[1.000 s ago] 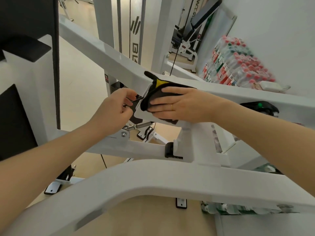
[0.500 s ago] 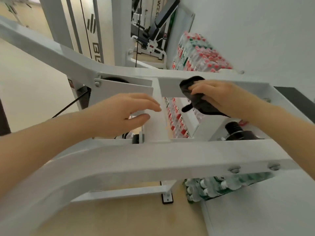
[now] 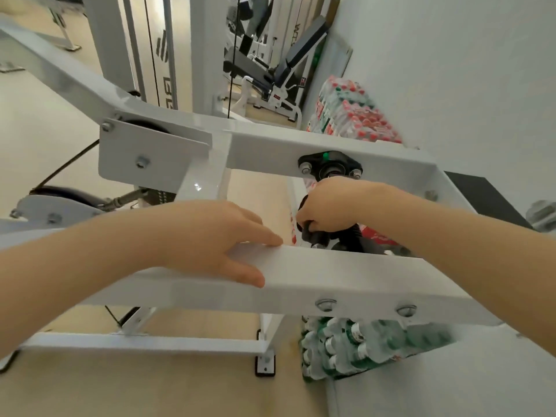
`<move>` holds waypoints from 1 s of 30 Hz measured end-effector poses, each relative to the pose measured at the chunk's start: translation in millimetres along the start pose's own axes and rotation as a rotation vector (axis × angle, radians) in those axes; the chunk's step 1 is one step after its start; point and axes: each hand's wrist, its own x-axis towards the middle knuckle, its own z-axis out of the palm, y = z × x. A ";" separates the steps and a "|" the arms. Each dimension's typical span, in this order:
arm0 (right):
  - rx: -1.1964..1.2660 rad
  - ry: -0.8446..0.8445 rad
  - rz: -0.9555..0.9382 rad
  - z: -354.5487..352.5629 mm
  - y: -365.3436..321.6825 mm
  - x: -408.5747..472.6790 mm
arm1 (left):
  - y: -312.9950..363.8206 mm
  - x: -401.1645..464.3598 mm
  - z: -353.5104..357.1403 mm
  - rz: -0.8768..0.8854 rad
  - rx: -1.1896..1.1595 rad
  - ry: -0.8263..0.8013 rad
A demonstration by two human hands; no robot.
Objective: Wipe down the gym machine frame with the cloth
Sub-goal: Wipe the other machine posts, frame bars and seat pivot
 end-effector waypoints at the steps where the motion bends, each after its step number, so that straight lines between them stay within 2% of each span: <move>1: 0.060 0.007 0.001 -3.4 7.2 -5.4 | 1.0 -1.2 2.6 -0.008 -0.002 0.016; 4: 0.036 0.039 0.025 -2.4 13.0 -8.4 | 4.8 -4.8 7.1 -0.031 -0.062 0.061; 6: -0.085 0.009 0.022 4.7 -1.6 0.9 | 3.6 -5.7 10.9 -0.038 -0.083 0.074; 8: -0.066 -0.022 -0.003 5.3 -11.0 11.3 | 4.8 -7.4 12.9 -0.035 -0.088 0.094; 11: 0.375 0.144 0.014 -12.5 1.2 3.5 | 4.4 -7.8 17.6 -0.026 -0.033 0.143; 14: 0.729 0.563 0.222 -23.0 9.2 -36.0 | 10.0 -13.9 25.5 0.012 0.055 0.260; 16: 0.889 0.787 0.387 -20.3 -3.7 -71.7 | 14.5 -19.1 31.9 0.129 0.164 0.421; 18: 1.110 0.893 0.504 -13.5 -28.3 -102.5 | 16.4 -21.2 42.5 0.263 0.301 0.542; 20: 1.387 0.979 0.565 -3.4 -56.4 -127.2 | 30.9 -22.3 57.7 0.439 0.338 0.573; 23: 1.744 1.156 0.675 16.4 -100.5 -156.1 | 64.1 -25.3 84.3 0.710 0.189 0.511; 25: 1.931 1.245 0.829 35.0 -130.2 -167.7 | 75.9 -18.2 112.7 0.750 0.101 0.400; 27: 2.116 1.310 0.956 62.6 -160.9 -172.8 | 82.9 -7.8 138.3 0.690 -0.031 0.224; 30: 2.429 1.361 1.105 105.9 -199.4 -168.3 | 80.8 12.4 163.2 0.435 -0.270 0.059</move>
